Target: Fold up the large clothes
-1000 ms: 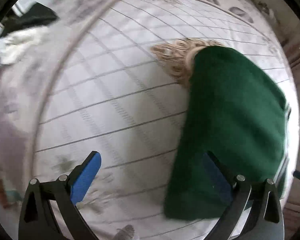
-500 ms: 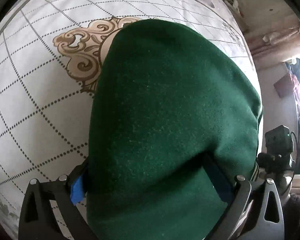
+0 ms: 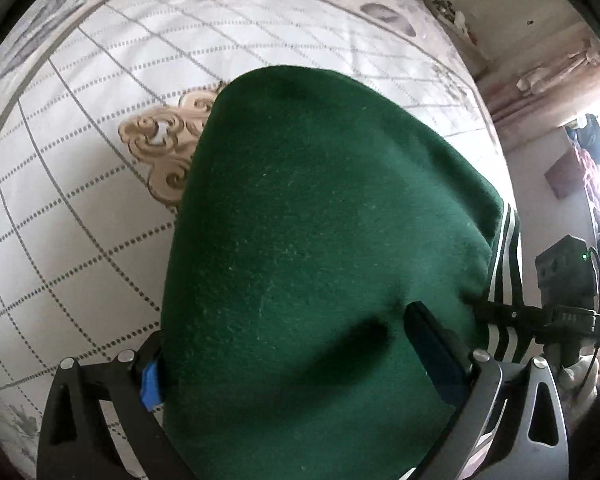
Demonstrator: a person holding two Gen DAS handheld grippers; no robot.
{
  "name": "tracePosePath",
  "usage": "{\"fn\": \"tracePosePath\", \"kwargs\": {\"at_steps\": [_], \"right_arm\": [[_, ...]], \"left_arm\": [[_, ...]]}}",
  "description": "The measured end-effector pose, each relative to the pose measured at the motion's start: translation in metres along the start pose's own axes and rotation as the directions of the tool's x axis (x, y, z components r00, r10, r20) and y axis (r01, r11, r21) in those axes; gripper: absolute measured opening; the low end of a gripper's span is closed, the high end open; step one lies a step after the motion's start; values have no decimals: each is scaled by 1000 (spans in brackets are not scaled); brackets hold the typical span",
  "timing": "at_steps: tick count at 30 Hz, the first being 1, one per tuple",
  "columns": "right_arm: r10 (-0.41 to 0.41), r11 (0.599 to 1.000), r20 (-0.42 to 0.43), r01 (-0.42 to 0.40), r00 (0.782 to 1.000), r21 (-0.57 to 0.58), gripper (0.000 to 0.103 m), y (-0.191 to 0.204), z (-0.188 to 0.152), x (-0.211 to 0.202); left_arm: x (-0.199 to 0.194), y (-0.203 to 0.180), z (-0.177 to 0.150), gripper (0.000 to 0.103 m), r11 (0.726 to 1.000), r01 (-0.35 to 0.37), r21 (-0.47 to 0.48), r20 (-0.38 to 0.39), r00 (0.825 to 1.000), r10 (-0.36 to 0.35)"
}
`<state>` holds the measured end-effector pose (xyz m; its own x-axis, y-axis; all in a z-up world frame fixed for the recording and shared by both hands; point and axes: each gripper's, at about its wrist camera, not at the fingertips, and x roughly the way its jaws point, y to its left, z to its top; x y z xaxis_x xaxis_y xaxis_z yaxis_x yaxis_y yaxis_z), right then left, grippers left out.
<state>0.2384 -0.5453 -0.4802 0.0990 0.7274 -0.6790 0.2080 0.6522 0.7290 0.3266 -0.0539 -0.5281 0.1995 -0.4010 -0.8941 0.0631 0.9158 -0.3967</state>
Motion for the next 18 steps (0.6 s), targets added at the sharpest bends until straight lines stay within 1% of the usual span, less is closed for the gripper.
{"fn": "tracePosePath", "kwargs": {"at_steps": [6, 9, 12, 14, 17, 18], "right_arm": [[11, 1000, 29, -10, 1000, -23, 37, 25, 17, -25], [25, 999, 42, -24, 999, -35, 37, 40, 34, -40], [33, 999, 55, -31, 998, -34, 37, 50, 62, -60], [35, 999, 62, -33, 997, -36, 37, 59, 93, -71], [38, 998, 76, -35, 996, -46, 37, 71, 142, -82], [8, 999, 107, -3, 994, -43, 37, 76, 163, -86]], "left_arm": [[-21, -8, 14, 101, 1000, -8, 12, 37, 999, 7], [-29, -17, 33, 101, 1000, -10, 14, 59, 998, 9], [-34, -26, 66, 101, 1000, -11, 16, 77, 997, 9], [-37, -29, 91, 101, 1000, -6, 17, 91, 996, 4], [-37, -32, 141, 101, 1000, -1, 19, 121, 993, -1], [-35, -33, 161, 101, 1000, -1, 21, 131, 991, -2]]}}
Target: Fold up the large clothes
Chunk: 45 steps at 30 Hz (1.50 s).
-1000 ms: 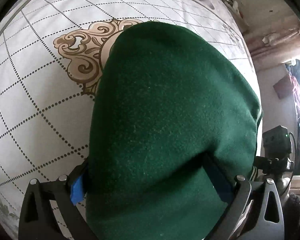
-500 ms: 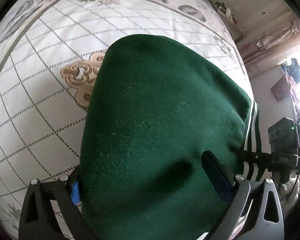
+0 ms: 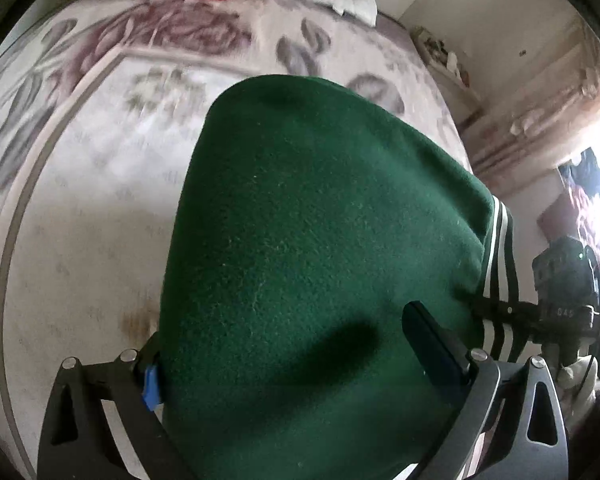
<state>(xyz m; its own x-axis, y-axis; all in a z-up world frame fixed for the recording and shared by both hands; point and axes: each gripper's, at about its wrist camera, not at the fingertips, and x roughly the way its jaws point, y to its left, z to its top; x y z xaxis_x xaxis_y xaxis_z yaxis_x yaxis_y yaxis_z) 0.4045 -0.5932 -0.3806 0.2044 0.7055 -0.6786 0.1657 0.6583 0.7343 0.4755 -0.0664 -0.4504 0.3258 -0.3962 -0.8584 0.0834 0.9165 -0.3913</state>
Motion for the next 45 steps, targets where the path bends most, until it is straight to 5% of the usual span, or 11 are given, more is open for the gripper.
{"fn": "tracePosePath", "kwargs": {"at_steps": [8, 13, 18, 22, 25, 27, 32, 33, 35, 41, 45], "right_arm": [[0, 1000, 24, 0, 1000, -25, 37, 7, 177, 19], [-54, 998, -26, 54, 998, 11, 37, -22, 266, 63], [-52, 998, -48, 53, 998, 28, 38, -51, 295, 71], [-246, 969, -21, 246, 969, -3, 69, -22, 283, 74], [-447, 891, 72, 451, 892, -59, 74, 13, 261, 62], [-618, 768, 165, 635, 768, -82, 95, 49, 236, 59], [-756, 595, 293, 801, 585, -62, 102, 87, 163, 42], [-788, 538, 318, 841, 527, -58, 102, 98, 148, 41], [-809, 480, 361, 876, 464, -50, 103, 109, 117, 31], [-809, 440, 434, 898, 397, 0, 103, 160, 54, -5], [-793, 450, 466, 893, 393, 13, 103, 196, 11, -38]], "left_arm": [[72, 9, 125, 101, 998, -39, 45, 32, 999, 38], [144, 35, 155, 101, 998, -56, 37, -57, 997, 58], [161, 34, 156, 101, 987, -116, 109, -61, 991, 123], [137, 22, 146, 101, 967, -201, 158, -7, 979, 205], [105, 8, 130, 101, 928, -329, 175, 90, 944, 318], [89, 2, 121, 101, 916, -364, 167, 126, 930, 346], [46, -19, 96, 103, 899, -415, 142, 178, 904, 389], [35, -24, 91, 103, 898, -417, 137, 192, 901, 389], [16, -33, 87, 103, 905, -406, 124, 212, 902, 375], [-47, -60, 71, 103, 919, -380, 110, 250, 905, 344], [-95, -76, 53, 103, 915, -387, 113, 275, 897, 345]]}}
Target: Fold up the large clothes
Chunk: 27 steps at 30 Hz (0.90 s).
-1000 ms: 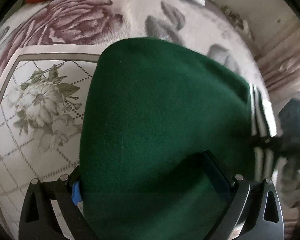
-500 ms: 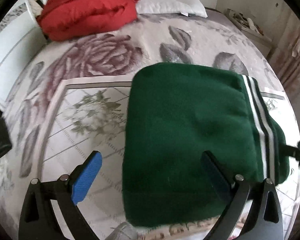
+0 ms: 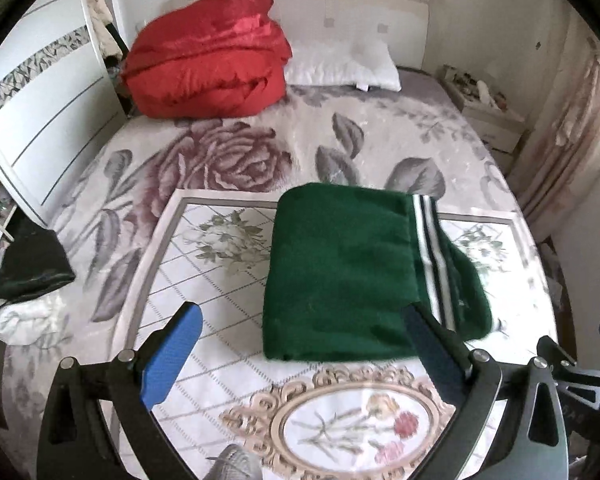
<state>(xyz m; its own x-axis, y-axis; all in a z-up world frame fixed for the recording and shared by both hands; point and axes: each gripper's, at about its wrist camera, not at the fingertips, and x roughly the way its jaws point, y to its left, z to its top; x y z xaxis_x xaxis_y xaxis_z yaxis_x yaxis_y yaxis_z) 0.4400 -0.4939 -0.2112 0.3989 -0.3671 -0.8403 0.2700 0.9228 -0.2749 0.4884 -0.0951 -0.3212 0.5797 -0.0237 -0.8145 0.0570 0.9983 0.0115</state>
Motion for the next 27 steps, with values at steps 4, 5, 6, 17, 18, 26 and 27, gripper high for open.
{"fn": "tracePosePath", "kwargs": {"at_steps": [4, 5, 6, 17, 18, 26, 27], "right_arm": [[-3, 1000, 50, 2, 999, 22, 103, -17, -13, -72], [-7, 1000, 61, 6, 998, 23, 103, -21, -17, -90], [-15, 1000, 73, 13, 997, 24, 103, -24, -22, -109], [-17, 999, 201, 8, 979, 49, 103, -62, -86, -325], [-19, 999, 218, 8, 976, 52, 103, -67, -94, -349], [-6, 998, 296, -15, 955, 69, 103, -97, -140, -466], [0, 997, 301, -22, 954, 69, 103, -99, -145, -476]], "left_arm": [[-57, 7, -6, 103, 1000, 3, -8, 20, 1000, -2], [-75, 8, -8, 103, 1000, 7, -7, 29, 1000, -6], [-93, 10, -10, 103, 1000, 3, -4, 39, 999, -2], [-280, 10, -37, 103, 1000, 21, 5, 97, 995, -22], [-297, 10, -40, 103, 1000, 27, 1, 104, 994, -27], [-395, 14, -63, 103, 1000, 4, -14, 156, 988, -2], [-405, 14, -65, 103, 1000, 2, -8, 164, 986, -1]]}}
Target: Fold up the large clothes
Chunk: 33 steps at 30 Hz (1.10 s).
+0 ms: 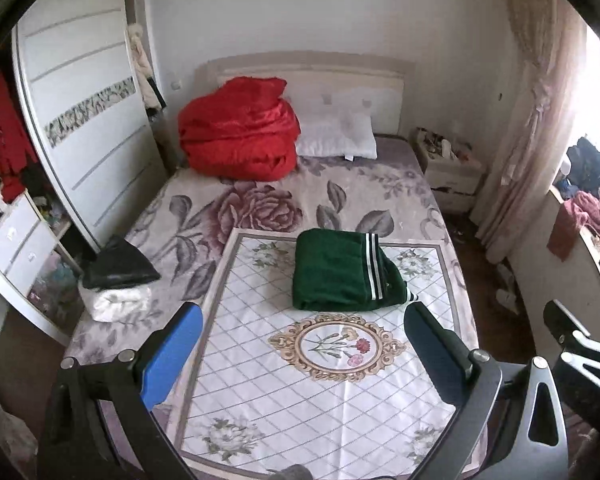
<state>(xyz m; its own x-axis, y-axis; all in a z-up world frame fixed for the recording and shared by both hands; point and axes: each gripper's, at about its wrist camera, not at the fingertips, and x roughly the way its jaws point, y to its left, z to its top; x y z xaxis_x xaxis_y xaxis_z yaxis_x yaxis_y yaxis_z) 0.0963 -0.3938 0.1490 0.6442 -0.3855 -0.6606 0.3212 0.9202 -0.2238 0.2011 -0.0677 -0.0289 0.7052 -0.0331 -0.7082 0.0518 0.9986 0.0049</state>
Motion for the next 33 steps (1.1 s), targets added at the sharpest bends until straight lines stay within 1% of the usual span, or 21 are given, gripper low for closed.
{"fn": "tracePosePath", "kwargs": {"at_steps": [6, 10, 14, 22, 33], "right_arm": [[24, 1000, 57, -25, 998, 17, 103, -16, -8, -65], [28, 999, 87, -30, 996, 14, 103, -20, -11, -88], [41, 999, 101, -42, 994, 9, 103, -23, -12, -104], [46, 999, 102, -46, 994, -5, 103, -21, -10, -108], [44, 999, 104, -44, 994, -10, 103, -22, -11, -116]], "left_arm": [[-46, 3, -7, 103, 1000, -7, 7, 44, 999, 7], [-64, 3, -11, 103, 1000, -5, 7, 58, 998, 4], [-69, 3, -12, 103, 1000, -3, 7, 59, 998, 3], [-75, 1, -14, 103, 1000, -5, 4, 37, 999, 5], [-82, 0, -16, 103, 1000, -2, 3, 44, 999, 2]]}}
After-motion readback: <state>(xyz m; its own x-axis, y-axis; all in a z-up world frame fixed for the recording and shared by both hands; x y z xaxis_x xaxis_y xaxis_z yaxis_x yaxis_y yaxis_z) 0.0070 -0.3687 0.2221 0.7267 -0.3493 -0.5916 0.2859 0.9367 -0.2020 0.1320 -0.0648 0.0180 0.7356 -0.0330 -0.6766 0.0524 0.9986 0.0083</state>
